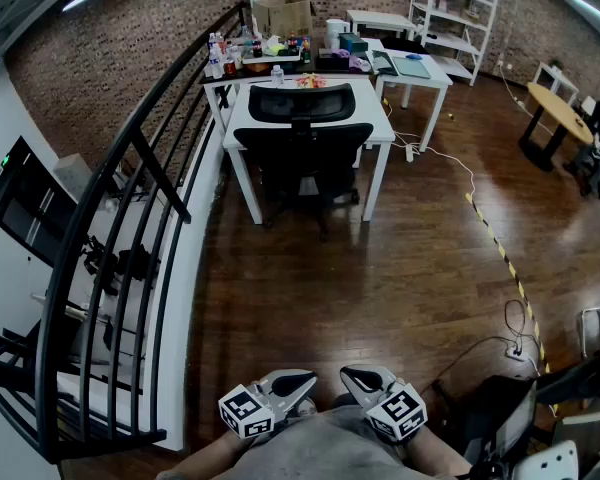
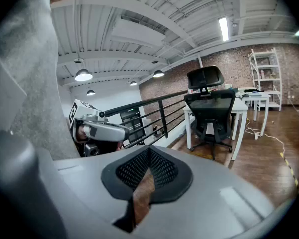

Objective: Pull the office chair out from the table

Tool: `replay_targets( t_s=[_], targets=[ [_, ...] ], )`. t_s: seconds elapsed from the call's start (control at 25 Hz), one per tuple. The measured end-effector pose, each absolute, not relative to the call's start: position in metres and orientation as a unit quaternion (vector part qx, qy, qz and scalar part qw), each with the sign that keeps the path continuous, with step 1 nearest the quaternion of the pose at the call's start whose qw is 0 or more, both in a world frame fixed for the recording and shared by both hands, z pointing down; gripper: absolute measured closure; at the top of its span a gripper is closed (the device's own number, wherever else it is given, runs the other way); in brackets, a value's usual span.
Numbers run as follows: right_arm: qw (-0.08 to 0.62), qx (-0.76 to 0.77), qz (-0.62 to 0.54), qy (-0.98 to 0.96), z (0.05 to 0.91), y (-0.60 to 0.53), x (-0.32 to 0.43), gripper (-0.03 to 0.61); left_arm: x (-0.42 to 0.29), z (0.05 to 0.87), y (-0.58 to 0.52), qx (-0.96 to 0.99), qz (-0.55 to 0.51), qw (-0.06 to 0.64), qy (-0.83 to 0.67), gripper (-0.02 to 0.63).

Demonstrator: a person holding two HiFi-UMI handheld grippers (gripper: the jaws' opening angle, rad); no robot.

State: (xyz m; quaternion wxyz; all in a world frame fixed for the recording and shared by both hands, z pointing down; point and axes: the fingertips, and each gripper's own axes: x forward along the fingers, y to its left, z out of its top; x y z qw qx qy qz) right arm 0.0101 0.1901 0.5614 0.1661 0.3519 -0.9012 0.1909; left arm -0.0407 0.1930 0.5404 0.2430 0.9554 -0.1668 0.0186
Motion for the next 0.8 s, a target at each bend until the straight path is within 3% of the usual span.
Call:
replay_targets(
  t_s=[0.52,0.8],
  targets=[
    [0.167,0.326,0.136,-0.921,0.56,0.099,-0.007,0.571,-0.062,0.542,0.096,0.951,0.007,0.229,-0.209,0.611],
    [0.147,0.331,0.122,-0.924,0.542,0.004,0.021,0.571,-0.041,0.527,0.008,0.953,0.015,0.211,-0.217,0.611]
  ],
)
